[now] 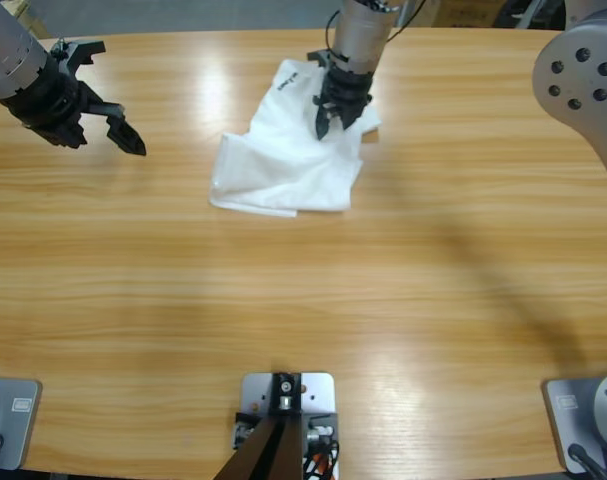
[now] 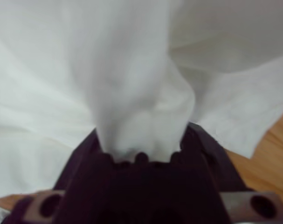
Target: Fold clothes
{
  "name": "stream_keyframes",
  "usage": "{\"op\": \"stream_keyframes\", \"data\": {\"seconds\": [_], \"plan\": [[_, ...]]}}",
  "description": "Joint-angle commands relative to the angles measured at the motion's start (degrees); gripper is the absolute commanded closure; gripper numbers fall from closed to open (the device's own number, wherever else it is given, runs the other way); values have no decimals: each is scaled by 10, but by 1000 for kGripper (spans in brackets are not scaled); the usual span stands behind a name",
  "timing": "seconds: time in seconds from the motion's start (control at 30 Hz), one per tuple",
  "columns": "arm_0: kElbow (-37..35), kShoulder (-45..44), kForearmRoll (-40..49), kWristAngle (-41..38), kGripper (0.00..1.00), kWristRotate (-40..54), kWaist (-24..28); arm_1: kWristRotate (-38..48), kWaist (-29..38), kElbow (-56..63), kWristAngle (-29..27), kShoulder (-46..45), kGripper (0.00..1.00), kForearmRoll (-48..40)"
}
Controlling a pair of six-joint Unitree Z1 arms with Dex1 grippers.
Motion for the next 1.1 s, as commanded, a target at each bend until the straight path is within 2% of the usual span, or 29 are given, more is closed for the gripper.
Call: {"op": "stream_keyframes", "data": {"seconds": [0.03, 0.17, 0.53, 0.8, 0.93, 1.1], "plan": [[23, 14, -10, -13, 4, 5, 5, 11, -9, -236, -8, -46, 120, 58], [25, 13, -9, -15, 4, 7, 4, 8, -13, -267, 7, -41, 82, 57], [28, 10, -10, -15, 4, 10, 4, -7, -13, -351, 18, -4, 96, 51], [28, 13, -10, -15, 4, 11, 5, -13, -12, -348, 25, -13, 121, 7], [28, 14, -10, -15, 4, 12, 5, -33, -18, -297, -22, -43, 140, 60], [28, 13, -11, -18, 4, 13, 4, -74, 11, -93, -64, -143, 138, 62]]}}
